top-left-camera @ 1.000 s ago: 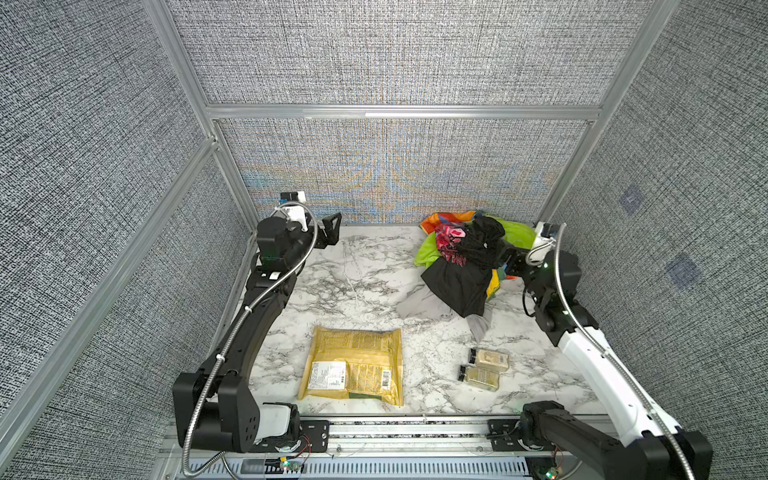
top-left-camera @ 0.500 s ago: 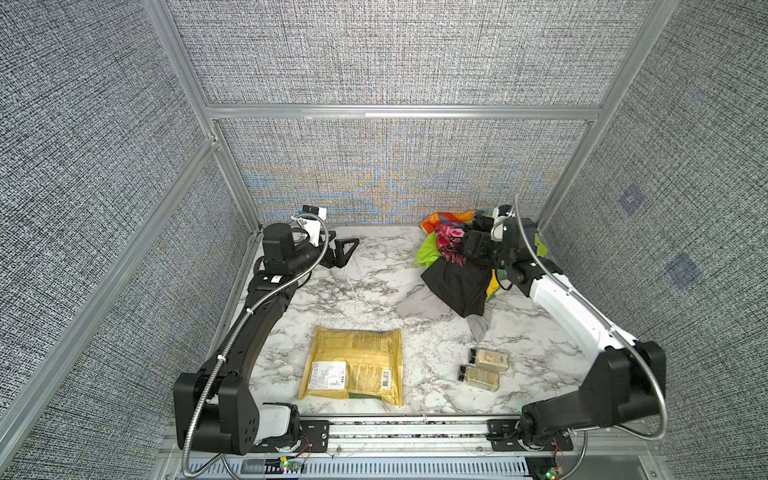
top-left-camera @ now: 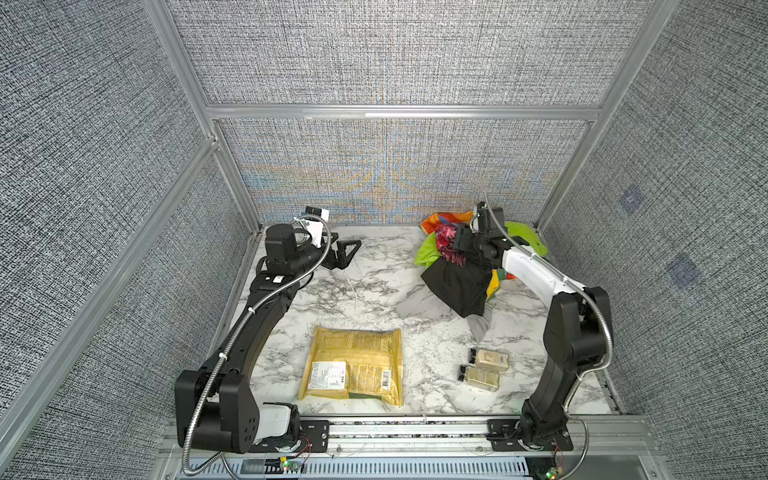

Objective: Pick out a specific cloth from the pile

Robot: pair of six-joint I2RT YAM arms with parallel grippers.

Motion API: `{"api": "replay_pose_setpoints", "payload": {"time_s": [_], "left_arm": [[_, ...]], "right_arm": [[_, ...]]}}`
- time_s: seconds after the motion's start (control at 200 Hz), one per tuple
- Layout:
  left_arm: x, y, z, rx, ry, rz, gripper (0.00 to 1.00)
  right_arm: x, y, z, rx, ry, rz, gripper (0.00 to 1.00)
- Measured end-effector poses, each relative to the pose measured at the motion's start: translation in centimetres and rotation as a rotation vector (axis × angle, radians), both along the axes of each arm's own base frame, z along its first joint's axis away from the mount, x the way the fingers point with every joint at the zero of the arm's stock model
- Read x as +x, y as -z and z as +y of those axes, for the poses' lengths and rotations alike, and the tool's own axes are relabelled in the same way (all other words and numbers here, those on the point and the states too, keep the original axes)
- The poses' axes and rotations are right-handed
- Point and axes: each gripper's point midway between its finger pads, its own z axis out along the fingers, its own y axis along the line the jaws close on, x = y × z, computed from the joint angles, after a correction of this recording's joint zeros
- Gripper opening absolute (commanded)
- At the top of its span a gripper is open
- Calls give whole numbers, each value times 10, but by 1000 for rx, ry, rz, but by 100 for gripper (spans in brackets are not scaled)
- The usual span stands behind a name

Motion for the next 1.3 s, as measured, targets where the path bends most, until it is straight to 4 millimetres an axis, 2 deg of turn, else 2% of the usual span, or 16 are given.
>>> {"api": "replay_pose_setpoints", "payload": {"time_s": [0.08,0.225,0.285,0.43,0.5,0.565,0.635,0.71,0.755,0.836,0.911,1.001,1.096,1.221,1.301], "left_arm": [[0,2,-2,-2,5,6,99],[-1,3,-6,-2,15,12,99],[-2,3,-7,-2,17,11,99],[-1,3,-7,-1,16,11,99],[-2,3,-8,-1,18,11,99],[-2,4,-9,-1,19,12,99],[-2,4,-9,0,19,13,99],[-2,5,-10,1,20,14,99],[-2,5,-10,3,16,15,99],[-2,6,-12,6,17,18,99],[-2,7,-13,9,17,18,99],[-2,7,-13,10,17,20,99],[-2,7,-13,11,14,20,99],[-2,7,-13,11,15,20,99],[-2,8,-13,11,15,21,99]], "right_arm": [[1,6,-8,-27,14,23,33],[-5,5,-33,-49,67,40,10],[-6,-1,-48,-61,106,34,7],[-5,-13,-98,-82,234,30,7],[-6,-12,-119,-81,285,36,12],[-3,-7,-128,-85,307,49,13],[4,10,-124,-79,290,87,13],[5,37,-117,-73,262,149,15],[1,51,-113,-71,250,185,24],[-8,63,-112,-63,252,219,43],[-17,61,-113,-57,249,219,55],[-36,47,-106,-41,238,190,65],[-56,36,-97,-18,220,150,72],[-93,33,-83,5,191,135,81],[-115,32,-66,22,143,116,85]]}}
